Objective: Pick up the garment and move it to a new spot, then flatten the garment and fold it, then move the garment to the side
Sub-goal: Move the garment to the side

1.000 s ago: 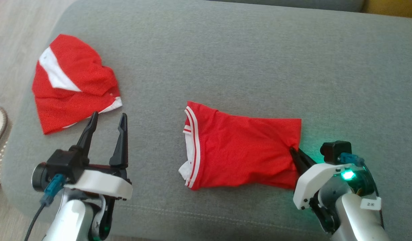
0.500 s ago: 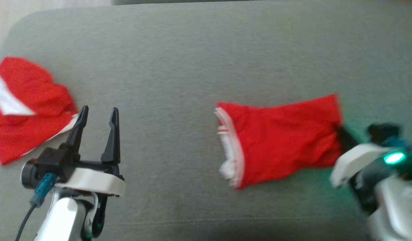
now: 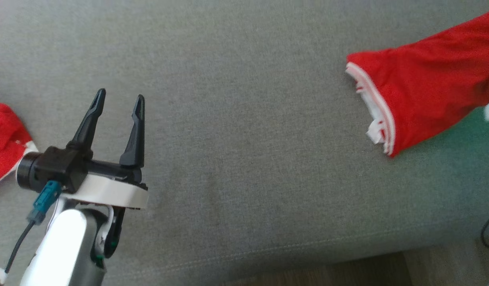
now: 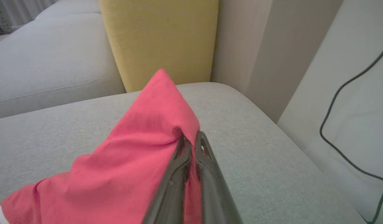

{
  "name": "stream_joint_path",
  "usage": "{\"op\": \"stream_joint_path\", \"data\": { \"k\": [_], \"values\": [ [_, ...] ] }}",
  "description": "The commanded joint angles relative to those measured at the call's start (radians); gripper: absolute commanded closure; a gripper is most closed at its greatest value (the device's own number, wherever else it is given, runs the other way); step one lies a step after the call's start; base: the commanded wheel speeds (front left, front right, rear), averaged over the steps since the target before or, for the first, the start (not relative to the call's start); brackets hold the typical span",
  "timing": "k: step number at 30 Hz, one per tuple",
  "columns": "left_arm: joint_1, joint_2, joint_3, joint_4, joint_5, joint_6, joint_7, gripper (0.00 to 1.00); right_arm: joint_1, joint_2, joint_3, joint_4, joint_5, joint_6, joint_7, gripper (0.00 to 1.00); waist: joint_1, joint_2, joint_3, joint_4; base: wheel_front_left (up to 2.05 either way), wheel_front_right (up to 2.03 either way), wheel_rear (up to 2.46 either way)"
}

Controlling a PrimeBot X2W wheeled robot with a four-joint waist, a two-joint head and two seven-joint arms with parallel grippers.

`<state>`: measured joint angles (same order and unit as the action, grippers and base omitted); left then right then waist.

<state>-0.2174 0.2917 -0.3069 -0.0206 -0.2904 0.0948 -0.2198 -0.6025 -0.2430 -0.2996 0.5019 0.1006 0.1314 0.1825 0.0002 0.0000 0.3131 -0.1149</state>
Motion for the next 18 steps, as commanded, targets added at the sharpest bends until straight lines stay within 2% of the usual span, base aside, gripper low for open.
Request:
{"op": "stream_joint_path", "data": {
  "k": [1,5,16,18],
  "values": [
    [-0.040,0.032,0.037,-0.038,0.014,-0.008,0.006,0.00,-0.044,-0.026,-0.009,-0.017,-0.010,-0.001,-0.014,1.00,-0.0002,0.0000,0.029,-0.013,0.00,0.00,0.00],
    [-0.050,0.036,0.031,-0.047,0.015,-0.011,0.011,0.00,-0.099,-0.036,-0.067,0.030,-0.023,-0.001,-0.031,1.00,-0.0002,0.0000,0.057,-0.019,0.00,0.00,0.00],
    [-0.079,0.046,0.021,-0.047,0.011,-0.020,0.014,0.00,-0.185,-0.032,-0.088,0.137,-0.054,-0.001,-0.070,1.00,-0.0002,0.0000,0.098,-0.033,0.00,0.00,0.00],
    [-0.080,0.046,0.019,-0.045,0.010,-0.021,0.013,0.00,-0.186,-0.027,-0.091,0.146,-0.057,-0.001,-0.081,0.51,-0.0002,0.0000,0.097,-0.032,0.00,0.00,0.00]
  ]
}}
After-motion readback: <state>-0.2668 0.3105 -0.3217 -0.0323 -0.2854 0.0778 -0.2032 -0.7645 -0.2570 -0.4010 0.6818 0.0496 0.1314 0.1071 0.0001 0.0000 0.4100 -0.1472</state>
